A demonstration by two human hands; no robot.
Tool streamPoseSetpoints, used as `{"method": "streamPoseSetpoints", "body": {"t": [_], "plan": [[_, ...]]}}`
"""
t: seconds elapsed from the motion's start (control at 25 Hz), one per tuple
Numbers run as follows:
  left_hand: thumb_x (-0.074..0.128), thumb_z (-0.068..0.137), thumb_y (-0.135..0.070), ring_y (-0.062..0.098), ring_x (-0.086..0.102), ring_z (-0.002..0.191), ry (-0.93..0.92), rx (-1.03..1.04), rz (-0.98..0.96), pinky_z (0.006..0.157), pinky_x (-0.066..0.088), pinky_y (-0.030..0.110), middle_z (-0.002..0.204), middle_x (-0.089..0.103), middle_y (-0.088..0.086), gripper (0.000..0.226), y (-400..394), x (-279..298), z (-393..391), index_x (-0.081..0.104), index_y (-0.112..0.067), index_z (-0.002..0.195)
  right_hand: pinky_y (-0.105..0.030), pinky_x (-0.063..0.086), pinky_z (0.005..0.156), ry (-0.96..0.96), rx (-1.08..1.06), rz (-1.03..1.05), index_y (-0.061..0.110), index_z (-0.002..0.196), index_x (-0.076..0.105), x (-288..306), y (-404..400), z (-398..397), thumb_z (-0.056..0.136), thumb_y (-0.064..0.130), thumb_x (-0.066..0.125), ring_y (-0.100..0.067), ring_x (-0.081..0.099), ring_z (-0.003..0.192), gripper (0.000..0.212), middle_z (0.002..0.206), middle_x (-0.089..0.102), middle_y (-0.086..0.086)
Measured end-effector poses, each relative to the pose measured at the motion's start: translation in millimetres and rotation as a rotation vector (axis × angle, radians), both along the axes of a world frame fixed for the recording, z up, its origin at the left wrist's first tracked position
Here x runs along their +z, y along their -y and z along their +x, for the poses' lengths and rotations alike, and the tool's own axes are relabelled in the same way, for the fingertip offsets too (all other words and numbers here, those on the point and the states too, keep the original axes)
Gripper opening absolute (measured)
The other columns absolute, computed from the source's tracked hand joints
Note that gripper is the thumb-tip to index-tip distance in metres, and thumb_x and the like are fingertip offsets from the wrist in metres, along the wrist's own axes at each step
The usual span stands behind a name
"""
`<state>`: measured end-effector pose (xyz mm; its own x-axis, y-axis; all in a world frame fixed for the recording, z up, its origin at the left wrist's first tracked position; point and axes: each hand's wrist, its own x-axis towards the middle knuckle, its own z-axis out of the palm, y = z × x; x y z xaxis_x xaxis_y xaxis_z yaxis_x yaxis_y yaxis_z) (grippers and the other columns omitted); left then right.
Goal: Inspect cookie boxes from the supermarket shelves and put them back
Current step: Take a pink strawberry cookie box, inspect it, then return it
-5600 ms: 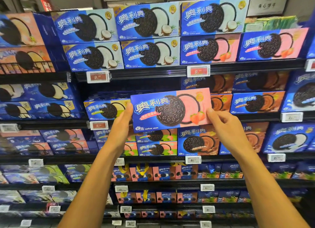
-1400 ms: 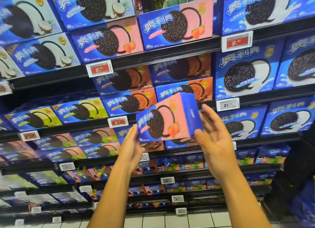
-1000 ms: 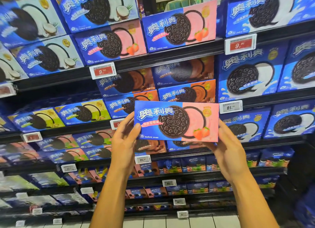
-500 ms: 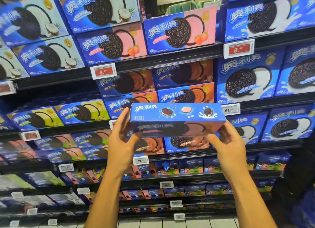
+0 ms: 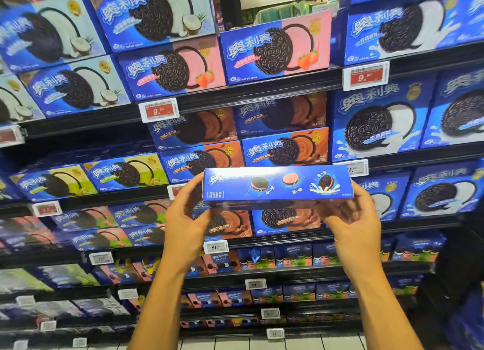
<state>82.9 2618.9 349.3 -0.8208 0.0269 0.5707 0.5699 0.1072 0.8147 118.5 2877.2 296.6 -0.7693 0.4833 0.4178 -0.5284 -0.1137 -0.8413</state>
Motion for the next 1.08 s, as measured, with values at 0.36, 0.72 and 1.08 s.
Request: {"method": "streamPoseSetpoints", "body": {"t": [0.36,0.72,1.08], "plan": [[0.084,0.069,-0.043,0.016,0.061,0.122,0.087,-0.257,-0.009,0.090,0.058,0.039,0.132,0.064,0.000,0.066,-10,25,23,0.060,-0.031,0.129,-0.025,0.056,0.065,0.177,0.158,-0.202,0.020,0.109,0.066,-14,5,-19,0.097,0.029,0.057,-0.007,0.062,0.068,0.017,0.075,0.067,0.005],[0.071,0.079,-0.054,0.009,0.054,0.125,-0.014,-0.319,-0.087,0.093,0.050,0.022,0.139,0.051,-0.003,0.057,-22,35,27,0.056,-0.043,0.132,-0.036,0.058,0.072,0.408,0.425,-0.354,0.018,0.061,0.051,-17,40,-47,0.105,0.034,0.046,-0.018,0.064,0.070,0.047,0.066,0.057,0.000],[0.055,0.083,-0.058,-0.013,0.037,0.131,0.050,-0.025,-0.049,0.108,0.037,0.026,0.151,0.034,-0.018,0.032,-14,50,20,0.057,-0.059,0.115,-0.020,0.040,0.043,0.605,0.295,-0.220,0.022,0.099,0.072,7,45,-42,0.096,0.053,0.057,-0.011,0.063,0.061,0.034,0.082,0.074,0.005]]}}
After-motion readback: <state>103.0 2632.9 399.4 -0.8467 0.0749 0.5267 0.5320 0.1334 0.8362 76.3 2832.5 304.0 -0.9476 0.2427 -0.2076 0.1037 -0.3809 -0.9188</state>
